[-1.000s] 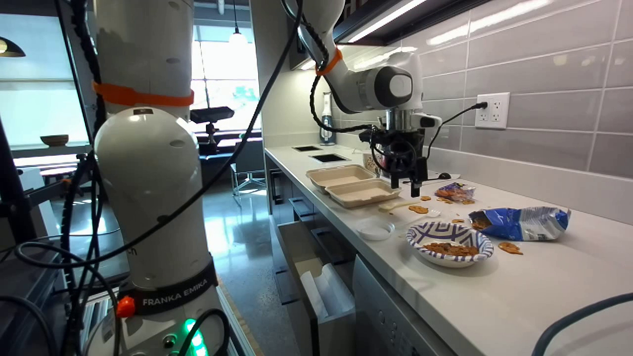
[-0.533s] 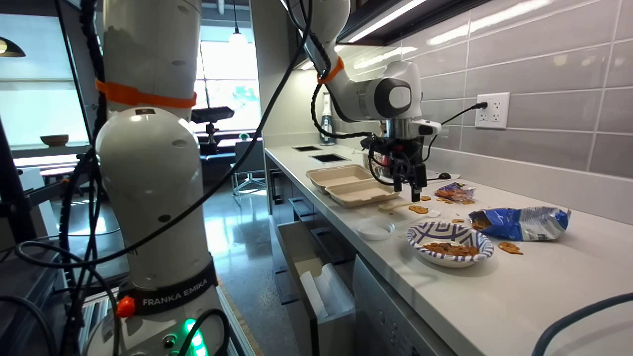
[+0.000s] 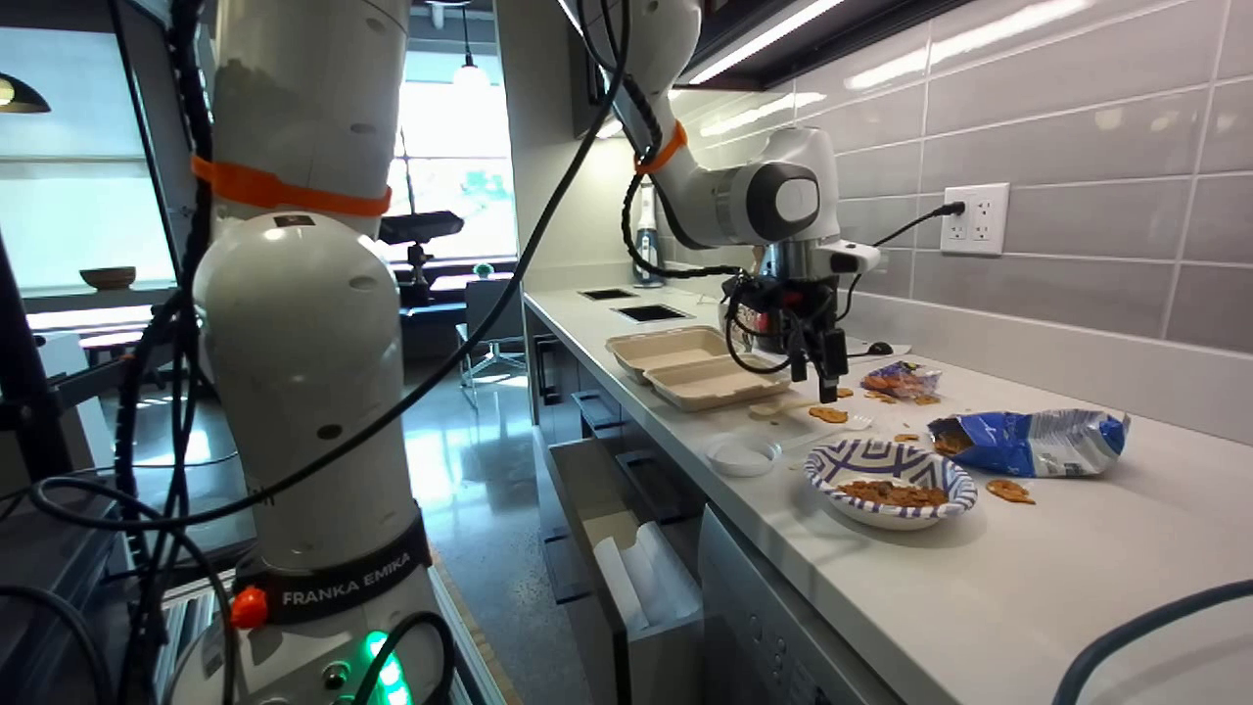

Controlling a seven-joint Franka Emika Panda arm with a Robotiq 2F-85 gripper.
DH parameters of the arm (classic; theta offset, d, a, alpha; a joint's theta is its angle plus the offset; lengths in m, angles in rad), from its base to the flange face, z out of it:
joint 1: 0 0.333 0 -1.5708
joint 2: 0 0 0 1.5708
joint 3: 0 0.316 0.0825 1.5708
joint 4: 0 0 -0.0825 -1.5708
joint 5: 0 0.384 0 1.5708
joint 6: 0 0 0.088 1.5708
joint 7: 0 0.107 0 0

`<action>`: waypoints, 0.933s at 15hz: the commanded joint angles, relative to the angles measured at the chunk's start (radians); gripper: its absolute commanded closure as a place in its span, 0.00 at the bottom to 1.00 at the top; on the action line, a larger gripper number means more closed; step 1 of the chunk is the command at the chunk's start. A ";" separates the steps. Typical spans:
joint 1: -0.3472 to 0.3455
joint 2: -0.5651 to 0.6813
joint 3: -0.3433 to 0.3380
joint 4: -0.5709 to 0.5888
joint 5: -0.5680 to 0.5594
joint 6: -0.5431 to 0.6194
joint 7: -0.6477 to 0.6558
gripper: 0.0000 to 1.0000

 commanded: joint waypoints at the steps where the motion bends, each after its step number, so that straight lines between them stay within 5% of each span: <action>1: 0.033 0.038 -0.032 0.026 -0.025 0.020 0.067 0.00; 14: 0.089 0.096 -0.099 0.066 -0.114 0.058 0.254 0.00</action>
